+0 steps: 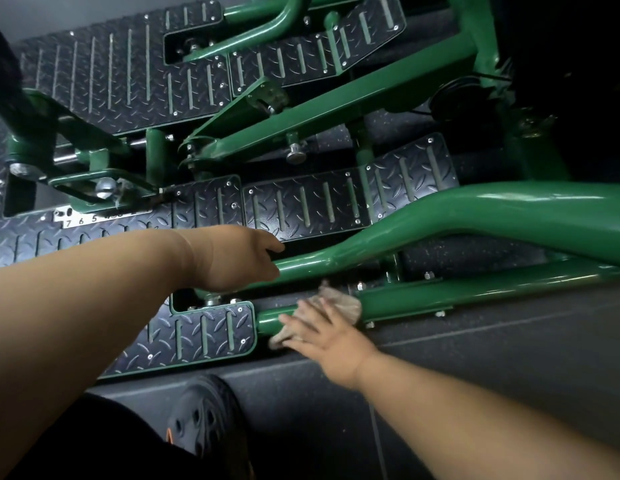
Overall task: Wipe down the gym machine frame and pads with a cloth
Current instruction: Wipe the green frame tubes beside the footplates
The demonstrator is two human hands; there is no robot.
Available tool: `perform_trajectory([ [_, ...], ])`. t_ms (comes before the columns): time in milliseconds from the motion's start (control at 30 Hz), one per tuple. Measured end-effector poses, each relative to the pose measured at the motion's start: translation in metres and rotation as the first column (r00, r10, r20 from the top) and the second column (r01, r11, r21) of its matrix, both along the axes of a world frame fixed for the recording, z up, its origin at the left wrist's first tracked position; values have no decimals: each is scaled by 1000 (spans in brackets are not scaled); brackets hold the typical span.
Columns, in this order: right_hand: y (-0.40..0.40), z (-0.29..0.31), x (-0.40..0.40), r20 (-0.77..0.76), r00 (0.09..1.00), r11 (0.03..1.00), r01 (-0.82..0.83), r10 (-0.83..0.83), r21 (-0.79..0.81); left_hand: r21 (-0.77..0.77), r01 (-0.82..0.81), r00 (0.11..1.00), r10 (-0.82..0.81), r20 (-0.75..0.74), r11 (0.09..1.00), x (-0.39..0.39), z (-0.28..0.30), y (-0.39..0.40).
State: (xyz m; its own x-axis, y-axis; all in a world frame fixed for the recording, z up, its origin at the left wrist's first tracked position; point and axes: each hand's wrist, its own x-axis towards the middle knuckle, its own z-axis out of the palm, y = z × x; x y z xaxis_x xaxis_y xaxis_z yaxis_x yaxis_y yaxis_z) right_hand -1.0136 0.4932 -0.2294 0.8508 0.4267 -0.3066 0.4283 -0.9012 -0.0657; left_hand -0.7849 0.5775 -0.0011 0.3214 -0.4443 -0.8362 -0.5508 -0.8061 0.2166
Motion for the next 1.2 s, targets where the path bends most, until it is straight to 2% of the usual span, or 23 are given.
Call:
perform_trajectory([
  [100, 25, 7, 23, -56, 998, 999, -23, 21, -26, -5, 9, 1000, -9, -9, 1000, -3, -1, -5],
  [200, 4, 4, 18, -66, 996, 997, -69, 67, -35, 6, 28, 1000, -28, 4, 1000, -5, -5, -6],
  [333, -66, 7, -15, -38, 999, 1000, 14, -14, 0, -2, 72, 997, -71, 36, 997, -8, -8, -14],
  [467, -118, 16, -56, -90, 985, 988, 152, -149, 21, -8, 101, 994, -101, 42, 995, -8, -5, -17],
  [533, -124, 21, -63, -96, 947, 947, 314, -308, 66, -9, 163, 986, -162, 51, 987, -10, -1, -16],
  [600, -125, 26, -55, -134, 829, 825, 556, -543, 99, -25, 167, 984, -165, 58, 986, -11, 0, -15],
  [667, -122, 25, -43, -124, 740, 735, 672, -661, 95, -39, 118, 992, -116, 41, 992, -10, -3, -14],
  [800, -90, 29, -12, -179, 793, 801, 598, -582, 43, -28, 129, 991, -127, 48, 991, -10, -9, -13],
  [933, -73, 32, 9, -196, 712, 721, 692, -674, 35, -22, 154, 987, -153, 51, 988, -13, -5, -17],
  [1067, -109, 32, 3, -224, 690, 705, 709, -688, 22, -47, 120, 992, -118, 48, 992, -10, -4, -18],
  [1200, -159, 24, -30, -70, 607, 611, 783, -791, -116, -46, 130, 990, -128, 51, 990, -9, -2, -11],
])
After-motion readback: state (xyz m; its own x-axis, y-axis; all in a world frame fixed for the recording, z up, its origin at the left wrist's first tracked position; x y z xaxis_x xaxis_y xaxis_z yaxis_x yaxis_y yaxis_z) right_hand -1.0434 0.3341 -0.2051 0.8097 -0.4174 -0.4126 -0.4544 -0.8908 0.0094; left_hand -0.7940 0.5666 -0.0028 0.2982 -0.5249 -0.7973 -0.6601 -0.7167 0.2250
